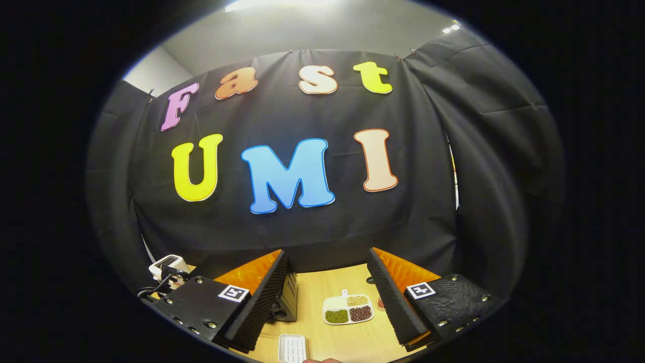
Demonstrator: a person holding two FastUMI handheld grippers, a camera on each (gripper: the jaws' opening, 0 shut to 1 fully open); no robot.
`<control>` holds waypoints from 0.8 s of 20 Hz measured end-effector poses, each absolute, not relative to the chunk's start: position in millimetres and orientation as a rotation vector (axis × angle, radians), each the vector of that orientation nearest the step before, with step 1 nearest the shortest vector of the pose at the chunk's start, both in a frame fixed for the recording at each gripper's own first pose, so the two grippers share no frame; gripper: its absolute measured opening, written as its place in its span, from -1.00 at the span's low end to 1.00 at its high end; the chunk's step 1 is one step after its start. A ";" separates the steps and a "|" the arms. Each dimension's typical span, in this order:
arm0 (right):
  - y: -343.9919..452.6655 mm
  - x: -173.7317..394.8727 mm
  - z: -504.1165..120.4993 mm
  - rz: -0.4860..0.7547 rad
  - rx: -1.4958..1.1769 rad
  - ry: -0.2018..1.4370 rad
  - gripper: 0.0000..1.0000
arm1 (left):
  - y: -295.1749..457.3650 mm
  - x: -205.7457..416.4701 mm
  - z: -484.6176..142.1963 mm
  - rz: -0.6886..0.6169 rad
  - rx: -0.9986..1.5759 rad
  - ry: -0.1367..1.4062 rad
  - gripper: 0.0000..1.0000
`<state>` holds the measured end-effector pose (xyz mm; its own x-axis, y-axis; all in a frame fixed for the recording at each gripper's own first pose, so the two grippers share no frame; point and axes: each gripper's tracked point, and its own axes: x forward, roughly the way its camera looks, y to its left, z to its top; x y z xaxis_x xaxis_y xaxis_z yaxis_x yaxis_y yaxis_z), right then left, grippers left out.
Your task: Open the electric oven with the left hand, put the food in, and close the electric oven.
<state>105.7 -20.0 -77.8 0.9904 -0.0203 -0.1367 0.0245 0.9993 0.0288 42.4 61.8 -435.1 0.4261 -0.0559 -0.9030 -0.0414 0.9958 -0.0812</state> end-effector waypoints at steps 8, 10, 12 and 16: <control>-30.4 101.1 -87.2 -0.052 0.036 0.160 0.96 | 62.3 57.2 -412.1 0.000 -0.080 1.056 1.00; -31.9 101.4 -88.1 -0.061 0.027 0.159 0.96 | 63.4 59.0 -406.9 -0.003 -0.061 1.038 1.00; -33.3 100.3 -91.3 -0.066 0.020 0.166 0.97 | 64.0 59.1 -406.7 -0.002 -0.052 1.037 1.00; -38.4 97.7 -94.1 -0.077 0.016 0.175 0.82 | 62.4 62.3 -404.0 0.002 -0.060 1.027 1.00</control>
<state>97.7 -38.4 -94.1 0.9818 -0.0755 -0.1741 0.0783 0.9969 0.0091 62.3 62.4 -404.0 0.5172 -0.0269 -0.8554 -0.0295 0.9984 -0.0492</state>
